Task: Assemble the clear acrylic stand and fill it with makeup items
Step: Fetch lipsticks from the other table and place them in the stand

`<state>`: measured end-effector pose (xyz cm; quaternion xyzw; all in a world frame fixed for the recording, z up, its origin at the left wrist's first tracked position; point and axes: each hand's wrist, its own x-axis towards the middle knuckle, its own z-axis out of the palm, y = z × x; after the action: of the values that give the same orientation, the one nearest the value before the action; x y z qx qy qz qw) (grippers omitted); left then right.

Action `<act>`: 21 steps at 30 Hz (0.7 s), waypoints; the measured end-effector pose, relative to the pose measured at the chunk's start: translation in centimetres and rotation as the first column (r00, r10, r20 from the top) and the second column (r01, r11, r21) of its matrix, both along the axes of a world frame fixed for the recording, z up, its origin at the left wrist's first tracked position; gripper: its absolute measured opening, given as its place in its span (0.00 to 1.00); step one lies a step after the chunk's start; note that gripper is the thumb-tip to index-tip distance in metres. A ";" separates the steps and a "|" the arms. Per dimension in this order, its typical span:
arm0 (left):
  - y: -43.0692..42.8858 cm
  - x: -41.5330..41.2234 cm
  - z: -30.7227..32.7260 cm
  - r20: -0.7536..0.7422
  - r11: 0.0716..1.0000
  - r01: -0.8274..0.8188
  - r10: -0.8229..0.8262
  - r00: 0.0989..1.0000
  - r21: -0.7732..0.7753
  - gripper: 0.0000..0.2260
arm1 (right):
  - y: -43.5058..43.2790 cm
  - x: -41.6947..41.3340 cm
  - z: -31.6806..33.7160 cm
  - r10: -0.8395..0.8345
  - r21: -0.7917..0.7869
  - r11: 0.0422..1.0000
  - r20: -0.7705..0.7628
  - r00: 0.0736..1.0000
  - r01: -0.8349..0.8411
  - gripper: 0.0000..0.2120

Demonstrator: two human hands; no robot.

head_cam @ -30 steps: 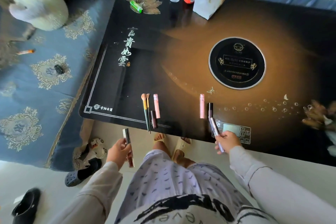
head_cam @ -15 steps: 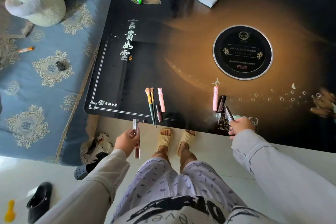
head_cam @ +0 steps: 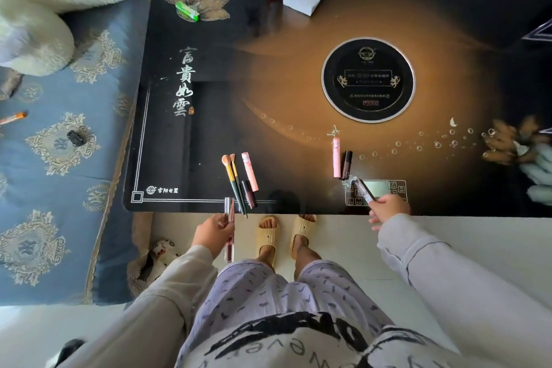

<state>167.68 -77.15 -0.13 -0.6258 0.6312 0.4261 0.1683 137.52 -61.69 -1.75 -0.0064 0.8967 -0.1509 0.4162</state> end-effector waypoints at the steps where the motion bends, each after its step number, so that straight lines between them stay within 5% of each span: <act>1: -0.2 0.0 -0.1 0.004 1.000 0.030 -0.030 1.000 0.005 0.08 | 0.7 0.5 0.0 -0.026 -0.004 1.000 0.003 1.000 0.026 0.11; 8: -1.7 -0.8 -0.6 0.091 0.933 0.354 -0.359 0.929 0.069 0.07 | 7.4 6.6 0.8 -0.369 -0.038 0.927 0.080 0.926 0.373 0.09; 21: 4.9 -15.0 0.9 0.009 0.543 0.840 -0.840 0.543 -0.004 0.09 | 22.8 22.1 -0.4 -0.884 0.122 0.463 0.144 0.446 0.878 0.08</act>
<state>152.73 -72.25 0.79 -0.2497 0.8548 0.2895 0.3510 159.59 -38.91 -2.11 0.4794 0.7288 -0.3314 0.3594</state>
